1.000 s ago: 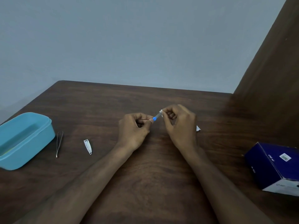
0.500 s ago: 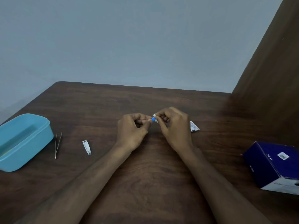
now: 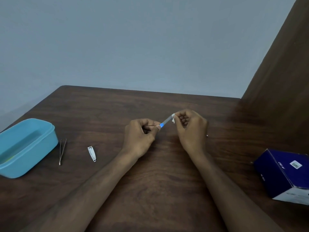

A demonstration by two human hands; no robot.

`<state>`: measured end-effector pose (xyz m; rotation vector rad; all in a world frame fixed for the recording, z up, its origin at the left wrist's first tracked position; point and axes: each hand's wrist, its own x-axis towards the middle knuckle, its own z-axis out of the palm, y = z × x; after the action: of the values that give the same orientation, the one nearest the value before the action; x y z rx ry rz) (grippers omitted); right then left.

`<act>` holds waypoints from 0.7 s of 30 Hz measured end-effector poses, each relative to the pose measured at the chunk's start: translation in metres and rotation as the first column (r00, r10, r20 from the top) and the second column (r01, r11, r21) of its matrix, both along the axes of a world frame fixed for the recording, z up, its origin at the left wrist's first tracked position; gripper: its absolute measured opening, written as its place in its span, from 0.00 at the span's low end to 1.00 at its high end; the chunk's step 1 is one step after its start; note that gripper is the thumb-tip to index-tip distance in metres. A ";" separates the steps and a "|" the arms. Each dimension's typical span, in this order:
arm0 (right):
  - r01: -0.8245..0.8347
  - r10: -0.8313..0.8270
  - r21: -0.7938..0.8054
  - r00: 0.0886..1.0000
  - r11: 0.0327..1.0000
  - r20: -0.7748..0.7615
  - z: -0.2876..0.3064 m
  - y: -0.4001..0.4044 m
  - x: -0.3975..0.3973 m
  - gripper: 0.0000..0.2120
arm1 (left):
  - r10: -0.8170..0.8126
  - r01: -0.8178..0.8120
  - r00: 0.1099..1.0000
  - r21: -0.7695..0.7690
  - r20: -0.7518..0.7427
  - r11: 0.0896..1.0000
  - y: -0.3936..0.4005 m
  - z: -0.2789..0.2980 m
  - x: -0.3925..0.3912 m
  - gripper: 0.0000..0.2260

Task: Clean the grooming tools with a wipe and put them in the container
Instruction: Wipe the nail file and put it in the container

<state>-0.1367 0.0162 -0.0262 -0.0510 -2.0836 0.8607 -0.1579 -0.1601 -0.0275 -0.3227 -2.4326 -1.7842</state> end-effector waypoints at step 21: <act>-0.002 0.002 0.004 1.000 1.000 0.009 0.000 -0.002 -0.003 0.05 | -0.033 0.033 0.999 -0.010 -0.008 0.999 -0.001 -0.001 -0.001 0.03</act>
<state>-0.1400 0.0145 -0.0264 -0.0507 -2.0940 0.8591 -0.1588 -0.1606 -0.0282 -0.3729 -2.4455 -1.7801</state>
